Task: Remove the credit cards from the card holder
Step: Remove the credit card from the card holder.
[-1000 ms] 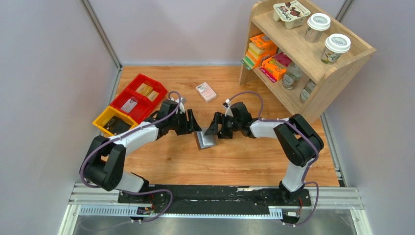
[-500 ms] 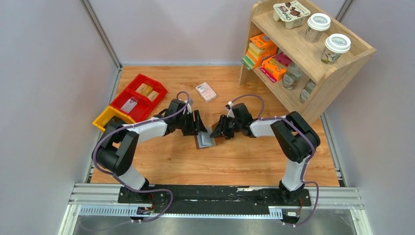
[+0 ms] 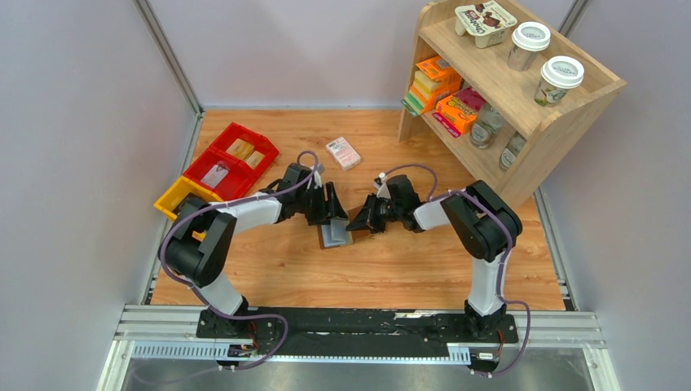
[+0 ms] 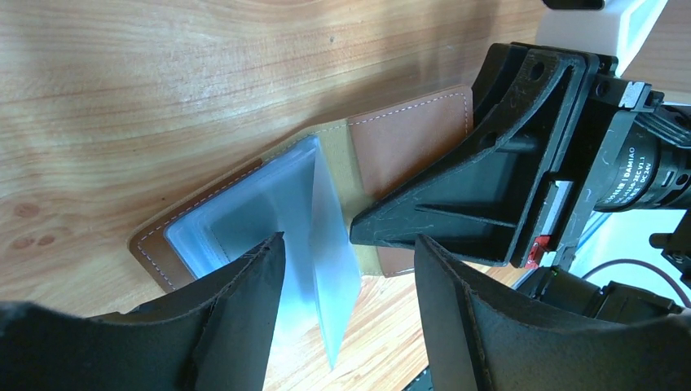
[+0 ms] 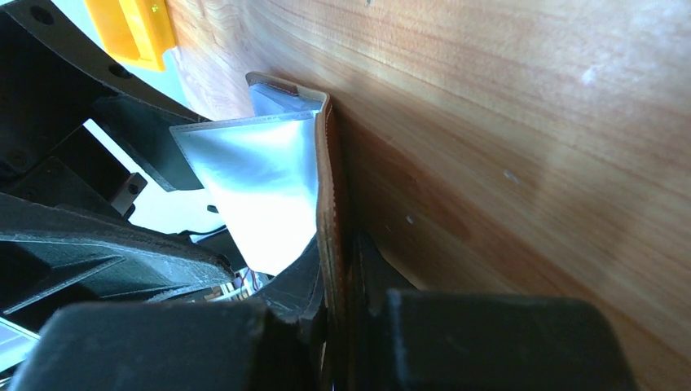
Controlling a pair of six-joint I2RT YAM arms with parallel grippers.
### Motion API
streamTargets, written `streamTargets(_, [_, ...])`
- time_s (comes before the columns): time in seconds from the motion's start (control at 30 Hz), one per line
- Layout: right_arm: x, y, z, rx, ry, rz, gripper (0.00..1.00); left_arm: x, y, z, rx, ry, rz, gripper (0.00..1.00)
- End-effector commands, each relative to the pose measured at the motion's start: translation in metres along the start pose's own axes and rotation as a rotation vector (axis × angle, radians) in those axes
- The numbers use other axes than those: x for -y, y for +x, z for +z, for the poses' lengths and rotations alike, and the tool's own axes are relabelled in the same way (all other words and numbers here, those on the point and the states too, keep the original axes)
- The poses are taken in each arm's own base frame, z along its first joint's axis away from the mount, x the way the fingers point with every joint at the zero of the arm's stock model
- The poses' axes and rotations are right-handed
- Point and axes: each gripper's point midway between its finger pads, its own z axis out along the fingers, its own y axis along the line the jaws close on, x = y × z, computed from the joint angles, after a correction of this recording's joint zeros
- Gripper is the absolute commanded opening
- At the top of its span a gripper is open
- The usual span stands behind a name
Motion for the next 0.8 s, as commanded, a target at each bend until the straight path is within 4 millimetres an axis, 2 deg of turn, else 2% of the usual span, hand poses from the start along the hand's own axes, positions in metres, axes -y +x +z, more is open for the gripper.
streamTargets(0.0, [0.032,0.009,0.006,0.000,0.085,0.062,0.00,0.015,-0.013,-0.006,0.031,0.019,0.033,0.67])
streamTargets(0.17, [0.034,0.009,0.005,0.004,0.090,0.063,0.00,0.000,-0.030,-0.031,0.150,-0.115,0.133,0.71])
streamTargets(0.23, [0.033,0.010,0.006,0.002,0.089,0.064,0.00,-0.002,-0.034,-0.033,0.150,-0.139,0.161,0.72])
streamTargets(0.33, [0.032,0.011,0.007,0.000,0.088,0.059,0.00,0.002,-0.038,-0.029,0.145,-0.124,0.184,0.72])
streamTargets(0.53, [0.031,0.012,0.009,-0.009,0.091,0.048,0.00,-0.003,-0.039,-0.014,0.110,-0.131,0.198,0.72])
streamTargets(0.77, [0.031,0.014,0.008,-0.011,0.093,0.044,0.00,-0.007,-0.028,-0.001,0.050,-0.132,0.208,0.72])
